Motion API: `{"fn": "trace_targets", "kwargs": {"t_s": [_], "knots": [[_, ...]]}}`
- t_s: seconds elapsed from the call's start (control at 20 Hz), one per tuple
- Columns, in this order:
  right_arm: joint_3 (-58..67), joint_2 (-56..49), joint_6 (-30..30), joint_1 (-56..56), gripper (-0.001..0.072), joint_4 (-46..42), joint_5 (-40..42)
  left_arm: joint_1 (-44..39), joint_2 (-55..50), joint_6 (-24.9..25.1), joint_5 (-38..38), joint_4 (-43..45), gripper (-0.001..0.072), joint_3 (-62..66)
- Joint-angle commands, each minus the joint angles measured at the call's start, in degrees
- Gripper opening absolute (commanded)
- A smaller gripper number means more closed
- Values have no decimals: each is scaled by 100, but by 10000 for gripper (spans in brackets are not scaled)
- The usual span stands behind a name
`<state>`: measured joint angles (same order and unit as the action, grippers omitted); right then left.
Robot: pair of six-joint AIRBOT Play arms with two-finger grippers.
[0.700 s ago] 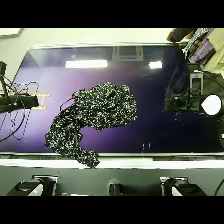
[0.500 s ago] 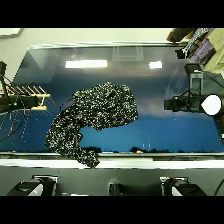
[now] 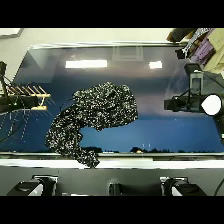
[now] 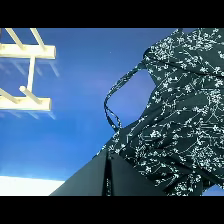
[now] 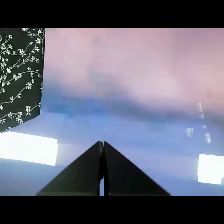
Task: Fold the clothes and pants, and hang the long-sleeved shirts on hangers.
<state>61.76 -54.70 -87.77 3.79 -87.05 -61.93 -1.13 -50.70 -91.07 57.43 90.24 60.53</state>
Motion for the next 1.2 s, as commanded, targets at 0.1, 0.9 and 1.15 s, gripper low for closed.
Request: {"fn": "trace_targets", "kwargs": {"t_s": [0.1, 0.9, 1.15], "knots": [[7, 4, -11, -2, 33, 0, 120, -4, 0, 0, -2, -2, 20, 4], [7, 4, -15, -2, 70, 149, 76, 2269, -35, -243, 170, -2122, 720, -1884], [-2, -66, -131, -2, 312, 472, 35, 3571, -717, 1528, -269, -4487, 720, -2876]]}}
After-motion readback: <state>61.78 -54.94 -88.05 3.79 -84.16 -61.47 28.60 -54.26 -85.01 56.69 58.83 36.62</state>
